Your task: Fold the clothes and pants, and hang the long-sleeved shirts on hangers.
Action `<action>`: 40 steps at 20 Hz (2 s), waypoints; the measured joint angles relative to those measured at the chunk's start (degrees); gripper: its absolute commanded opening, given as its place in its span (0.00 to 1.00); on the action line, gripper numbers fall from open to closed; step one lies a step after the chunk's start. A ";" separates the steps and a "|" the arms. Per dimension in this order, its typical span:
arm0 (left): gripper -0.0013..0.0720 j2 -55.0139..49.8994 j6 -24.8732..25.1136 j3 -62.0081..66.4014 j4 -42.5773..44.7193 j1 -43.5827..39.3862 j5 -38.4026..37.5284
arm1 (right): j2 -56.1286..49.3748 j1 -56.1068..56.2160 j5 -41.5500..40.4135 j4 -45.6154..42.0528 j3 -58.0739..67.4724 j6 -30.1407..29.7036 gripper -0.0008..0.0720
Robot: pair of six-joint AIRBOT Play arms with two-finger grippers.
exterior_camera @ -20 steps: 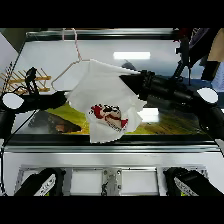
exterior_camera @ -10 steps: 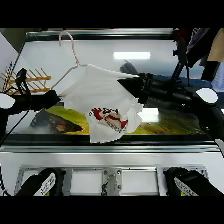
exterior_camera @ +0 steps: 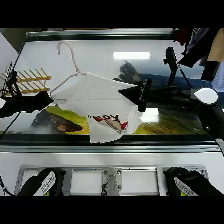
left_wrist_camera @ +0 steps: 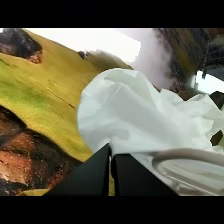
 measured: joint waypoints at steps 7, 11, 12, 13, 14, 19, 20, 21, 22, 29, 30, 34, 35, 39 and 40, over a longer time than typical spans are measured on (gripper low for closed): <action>0.04 -0.04 1.95 4.50 1.57 -4.79 -2.86 | 0.04 -1.29 -0.07 5.14 0.00 -3.26 0.03; 0.04 -0.07 2.14 5.79 1.42 -8.63 -3.93 | 0.04 -1.31 -1.16 9.33 0.02 -5.88 0.03; 0.04 -0.07 2.14 5.95 1.29 -9.07 -4.15 | 0.04 -1.31 -1.18 10.14 0.02 -6.67 0.03; 0.04 -0.07 2.14 6.05 1.07 -9.38 -4.22 | 0.04 -1.31 -1.36 10.54 0.02 -7.19 0.03; 0.04 -0.07 2.14 6.10 1.03 -9.60 -4.31 | 0.04 -1.31 -1.42 10.75 0.00 -7.58 0.03; 0.04 -0.07 2.19 6.25 0.70 -8.92 -4.26 | 0.04 -1.31 -0.13 9.11 -0.02 -8.66 0.03; 0.04 -0.07 2.21 6.25 0.61 -8.02 -4.28 | 0.04 -1.31 0.66 8.66 -0.02 -8.81 0.03; 0.04 -0.07 2.34 6.25 0.22 -6.84 -4.35 | 0.04 -1.31 1.27 8.09 -0.02 -8.83 0.03; 0.04 -0.07 2.34 6.25 0.13 -5.70 -4.55 | 0.04 -1.29 1.66 7.45 -0.02 -8.83 0.03; 0.04 -0.04 2.58 6.27 0.00 -0.83 -5.73 | 0.33 -1.31 3.41 5.40 -0.07 -8.81 0.03; 0.04 -0.02 2.58 6.27 0.00 -0.87 -5.75 | 0.35 -1.31 3.41 6.25 -0.09 -8.83 0.03; 0.04 -0.02 2.78 6.29 0.48 -3.10 -5.20 | 0.44 -1.36 3.37 10.64 -0.09 -10.67 0.03; 0.04 -0.02 2.80 6.29 0.59 -3.67 -4.81 | 0.46 -1.36 3.39 11.17 -0.09 -10.95 0.03; 0.04 -0.04 2.80 6.29 0.55 -4.85 -3.50 | 0.68 -1.38 3.39 12.70 -0.09 -11.82 0.03; 0.04 -0.04 2.80 6.29 0.48 -5.09 -3.41 | 0.72 -1.38 3.39 12.98 -0.09 -11.87 0.03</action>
